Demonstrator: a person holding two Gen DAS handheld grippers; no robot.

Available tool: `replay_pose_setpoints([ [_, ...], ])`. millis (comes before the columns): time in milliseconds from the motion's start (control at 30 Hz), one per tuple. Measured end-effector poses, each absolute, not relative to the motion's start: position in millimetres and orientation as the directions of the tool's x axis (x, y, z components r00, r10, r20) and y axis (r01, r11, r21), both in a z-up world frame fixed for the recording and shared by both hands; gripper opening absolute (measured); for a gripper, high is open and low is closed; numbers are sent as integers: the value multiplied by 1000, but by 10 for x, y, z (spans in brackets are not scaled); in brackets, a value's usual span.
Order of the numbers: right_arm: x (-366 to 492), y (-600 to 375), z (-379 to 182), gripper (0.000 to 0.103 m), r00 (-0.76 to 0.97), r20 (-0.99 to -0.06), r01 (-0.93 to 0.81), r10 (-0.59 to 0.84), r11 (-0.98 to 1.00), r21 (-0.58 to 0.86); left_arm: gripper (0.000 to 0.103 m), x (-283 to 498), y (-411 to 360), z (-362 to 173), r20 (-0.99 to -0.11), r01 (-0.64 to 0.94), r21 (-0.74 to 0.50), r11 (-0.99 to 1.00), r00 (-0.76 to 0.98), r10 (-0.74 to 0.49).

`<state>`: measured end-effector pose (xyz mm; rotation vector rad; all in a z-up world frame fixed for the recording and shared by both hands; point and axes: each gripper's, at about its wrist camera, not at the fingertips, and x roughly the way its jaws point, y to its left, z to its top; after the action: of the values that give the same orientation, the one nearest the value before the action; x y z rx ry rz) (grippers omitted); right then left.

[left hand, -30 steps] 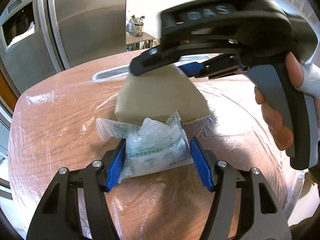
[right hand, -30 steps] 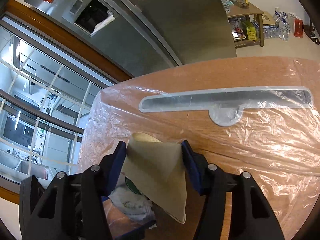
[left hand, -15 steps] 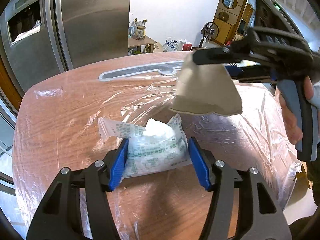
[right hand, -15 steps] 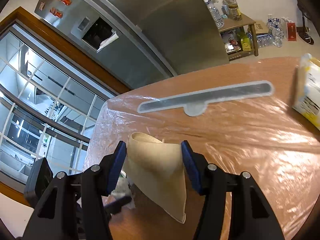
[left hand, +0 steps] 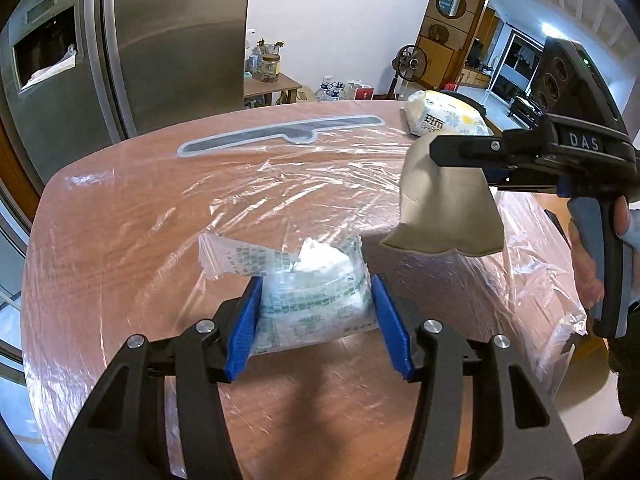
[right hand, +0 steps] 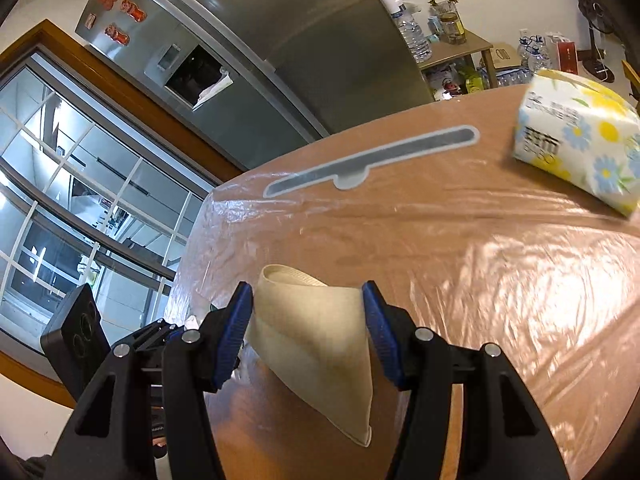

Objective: Collect trash
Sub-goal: 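Lift the wrapper and paper cone and carry them over the black bin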

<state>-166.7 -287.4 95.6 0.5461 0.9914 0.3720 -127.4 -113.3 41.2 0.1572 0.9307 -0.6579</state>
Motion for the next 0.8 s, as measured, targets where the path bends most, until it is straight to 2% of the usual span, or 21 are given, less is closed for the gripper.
replay_pose_setpoints([
  [267,-2029,-2914,1065,55,520,-669,-74,532,808,585,55,-1522,-1167,507,-776,582,-145,800,435,-458],
  [800,-3020,-2981,1235,55,526,-642,-108,558,793,600,55,-2508,-1061,792,-752,608,-151,780,441,-489],
])
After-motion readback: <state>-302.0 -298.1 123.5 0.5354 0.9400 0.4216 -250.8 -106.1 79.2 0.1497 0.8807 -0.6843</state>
